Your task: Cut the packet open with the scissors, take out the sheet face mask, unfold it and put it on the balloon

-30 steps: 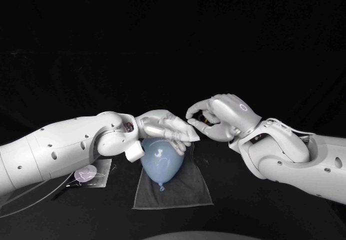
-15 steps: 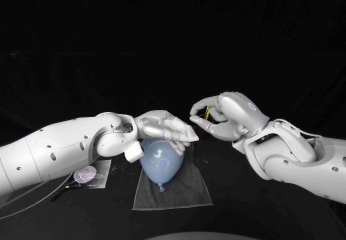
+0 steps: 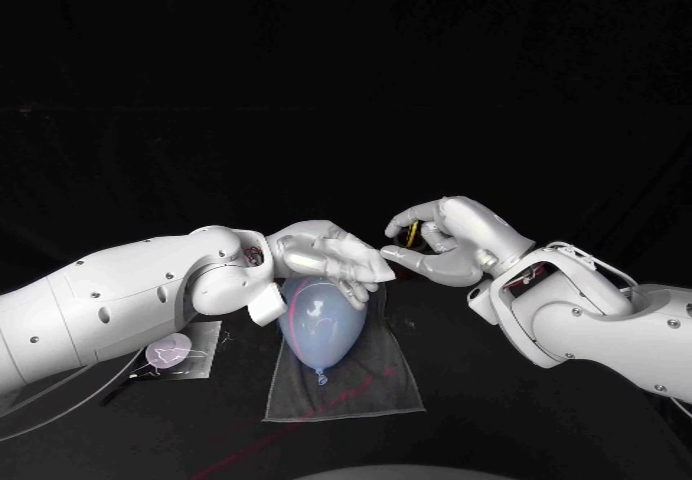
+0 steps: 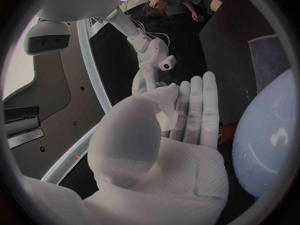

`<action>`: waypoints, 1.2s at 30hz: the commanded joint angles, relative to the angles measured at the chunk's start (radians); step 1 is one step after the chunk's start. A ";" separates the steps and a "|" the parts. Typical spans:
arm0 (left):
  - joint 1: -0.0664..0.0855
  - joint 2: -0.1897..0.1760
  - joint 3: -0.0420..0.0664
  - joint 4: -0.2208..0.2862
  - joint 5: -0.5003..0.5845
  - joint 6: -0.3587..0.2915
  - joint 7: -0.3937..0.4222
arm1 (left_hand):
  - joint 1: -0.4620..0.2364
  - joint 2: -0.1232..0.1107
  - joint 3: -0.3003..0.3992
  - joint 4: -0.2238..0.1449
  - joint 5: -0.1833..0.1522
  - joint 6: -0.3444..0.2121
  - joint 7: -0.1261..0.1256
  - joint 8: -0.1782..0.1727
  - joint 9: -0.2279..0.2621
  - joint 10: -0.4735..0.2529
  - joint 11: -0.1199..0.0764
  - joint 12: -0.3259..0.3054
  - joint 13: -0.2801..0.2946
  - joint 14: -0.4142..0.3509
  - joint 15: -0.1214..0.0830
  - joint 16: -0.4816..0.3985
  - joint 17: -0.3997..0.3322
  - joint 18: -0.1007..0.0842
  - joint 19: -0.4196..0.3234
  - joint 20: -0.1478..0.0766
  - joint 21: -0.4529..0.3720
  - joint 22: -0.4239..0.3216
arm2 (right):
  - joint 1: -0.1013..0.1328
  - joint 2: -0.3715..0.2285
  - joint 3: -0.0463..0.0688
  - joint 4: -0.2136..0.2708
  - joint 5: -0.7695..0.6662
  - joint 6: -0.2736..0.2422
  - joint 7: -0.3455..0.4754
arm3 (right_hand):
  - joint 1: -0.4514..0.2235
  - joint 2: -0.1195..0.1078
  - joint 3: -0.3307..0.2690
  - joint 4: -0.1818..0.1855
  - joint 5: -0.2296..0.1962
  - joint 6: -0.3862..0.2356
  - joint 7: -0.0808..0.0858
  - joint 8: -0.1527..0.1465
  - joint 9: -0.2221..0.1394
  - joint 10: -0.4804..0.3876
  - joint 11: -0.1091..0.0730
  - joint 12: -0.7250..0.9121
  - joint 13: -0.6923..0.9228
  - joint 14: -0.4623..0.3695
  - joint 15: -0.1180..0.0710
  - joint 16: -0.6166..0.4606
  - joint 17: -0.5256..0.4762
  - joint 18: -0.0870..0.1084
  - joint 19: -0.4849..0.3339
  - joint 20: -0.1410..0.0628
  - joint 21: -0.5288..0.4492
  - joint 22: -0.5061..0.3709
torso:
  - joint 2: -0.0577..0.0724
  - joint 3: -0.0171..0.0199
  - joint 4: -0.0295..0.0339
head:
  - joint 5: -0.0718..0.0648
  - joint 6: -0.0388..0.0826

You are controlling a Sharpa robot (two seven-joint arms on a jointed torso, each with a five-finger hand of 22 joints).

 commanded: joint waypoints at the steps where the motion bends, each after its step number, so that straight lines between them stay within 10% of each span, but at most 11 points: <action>1: 0.001 0.000 0.001 0.002 0.000 -0.007 0.012 | 0.008 0.001 -0.003 -0.003 0.003 0.001 0.004 0.005 0.106 -0.007 -0.002 -0.005 -0.001 0.004 -0.001 -0.004 0.001 0.020 0.007 -0.003 0.006 0.001 | -0.002 0.003 0.001 -0.001 0.087 0.052 -0.011 | 0.011 0.007 -0.007 -0.002 0.006 -0.003 0.002 -0.008 -0.002 0.098 0.008 -0.003 0.257 0.106 0.008 0.004 0.263 0.000 0.056 0.010 -0.005 0.161 | 0.001 0.0006 -0.0002 | -0.002 -0.003; 36: 0.001 -0.001 0.001 0.005 -0.004 -0.007 0.013 | 0.011 0.001 -0.002 -0.006 0.003 0.002 0.003 0.004 0.107 -0.006 -0.003 -0.004 0.000 0.005 -0.001 -0.005 0.002 0.021 0.007 -0.003 0.007 0.001 | -0.018 0.036 0.001 -0.006 0.049 0.032 0.030 | 0.095 0.070 -0.005 -0.008 0.009 0.055 -0.013 -0.007 -0.014 0.104 -0.004 0.009 0.263 0.106 -0.001 0.004 0.263 -0.001 0.060 0.007 0.000 0.168 | 0.000 0.0000 -0.0002 | -0.005 -0.007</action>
